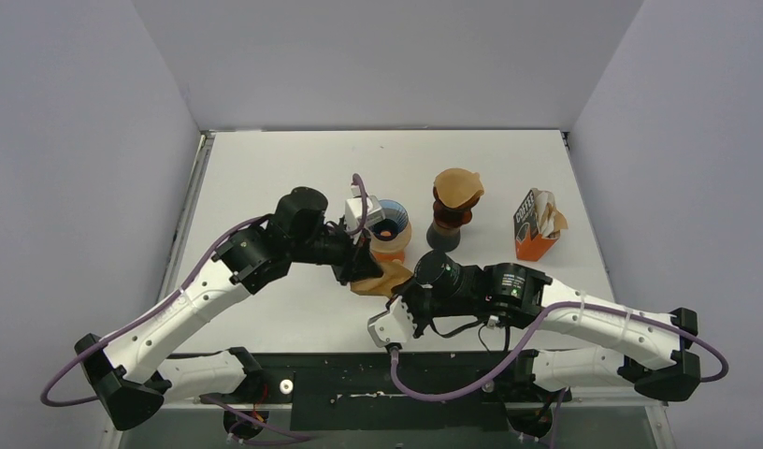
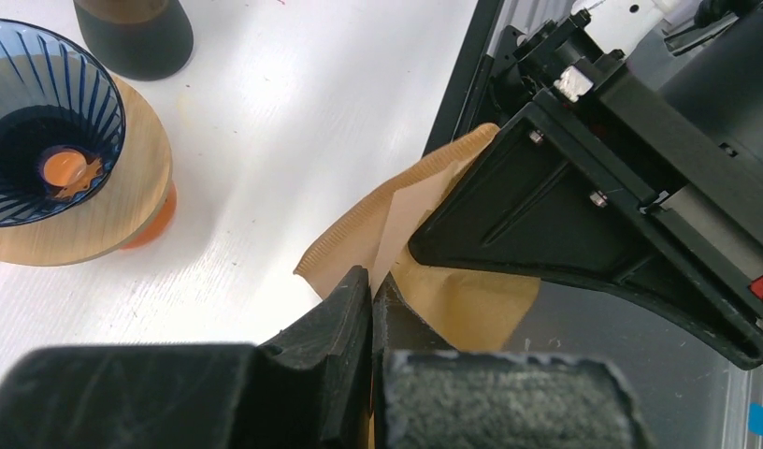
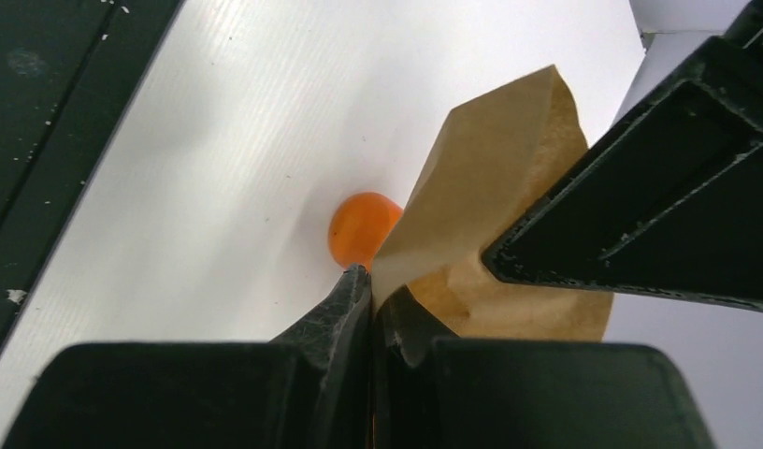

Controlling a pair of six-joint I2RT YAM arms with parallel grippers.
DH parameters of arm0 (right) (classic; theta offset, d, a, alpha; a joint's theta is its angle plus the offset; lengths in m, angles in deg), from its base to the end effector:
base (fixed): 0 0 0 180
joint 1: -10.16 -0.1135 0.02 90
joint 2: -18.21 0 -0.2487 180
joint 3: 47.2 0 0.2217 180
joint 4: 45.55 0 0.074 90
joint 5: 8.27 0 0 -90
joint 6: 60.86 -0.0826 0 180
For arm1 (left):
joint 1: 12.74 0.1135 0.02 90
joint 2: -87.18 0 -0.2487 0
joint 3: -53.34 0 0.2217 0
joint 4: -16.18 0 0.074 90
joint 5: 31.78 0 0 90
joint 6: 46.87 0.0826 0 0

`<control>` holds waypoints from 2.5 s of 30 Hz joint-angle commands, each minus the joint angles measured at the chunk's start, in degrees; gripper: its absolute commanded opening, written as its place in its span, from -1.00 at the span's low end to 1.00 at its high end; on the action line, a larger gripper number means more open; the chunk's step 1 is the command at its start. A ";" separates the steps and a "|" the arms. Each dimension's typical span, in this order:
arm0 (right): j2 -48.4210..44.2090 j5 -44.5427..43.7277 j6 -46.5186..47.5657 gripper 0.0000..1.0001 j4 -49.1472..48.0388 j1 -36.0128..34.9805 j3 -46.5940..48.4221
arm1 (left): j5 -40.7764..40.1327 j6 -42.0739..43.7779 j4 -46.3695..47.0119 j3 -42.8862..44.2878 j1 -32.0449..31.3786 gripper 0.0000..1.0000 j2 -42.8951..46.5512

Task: Place the coffee filter in the dripper
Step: Pick up the coffee filter from the coffee filter holder.

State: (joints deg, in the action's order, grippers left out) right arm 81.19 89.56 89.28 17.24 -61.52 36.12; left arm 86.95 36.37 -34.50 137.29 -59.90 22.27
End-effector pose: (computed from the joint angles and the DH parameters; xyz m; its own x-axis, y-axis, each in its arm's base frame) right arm 0.0616 0.2218 0.3069 0.7374 -0.5063 -0.4471 -0.6680 -0.4482 -0.5941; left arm 0.1400 -0.2094 0.3342 -0.4627 0.3471 -0.8158 0.8729 0.3394 -0.3506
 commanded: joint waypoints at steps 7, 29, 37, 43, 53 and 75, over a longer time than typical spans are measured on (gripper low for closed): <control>0.76 1.87 -3.64 -1.00 0.87 -0.48 4.02 | -0.51 2.72 0.83 3.47 -1.02 -1.00 1.72; 4.85 -4.21 -3.89 -0.31 -0.71 -0.48 5.51 | -4.06 3.73 -2.92 5.83 -3.71 -1.00 0.23; 6.67 -9.51 -3.36 -0.36 -2.57 -0.52 5.97 | -5.50 4.21 -4.30 7.16 -5.00 -1.00 -0.72; 4.91 -9.16 -2.31 -0.32 -6.35 -0.48 3.00 | -8.42 4.48 -5.57 7.88 -5.40 -1.00 -1.43; 3.33 -10.66 -0.58 -0.40 -9.18 -0.48 0.02 | -6.98 4.61 -7.15 9.59 -5.62 -1.00 -1.13; 5.60 -5.31 -5.88 -1.00 -1.69 -0.48 6.83 | -18.79 6.46 -13.20 13.65 -8.16 -1.00 -4.79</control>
State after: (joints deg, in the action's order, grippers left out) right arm 86.28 82.11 86.24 14.29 -61.57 38.94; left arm 72.66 41.52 -45.65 147.63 -66.78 18.58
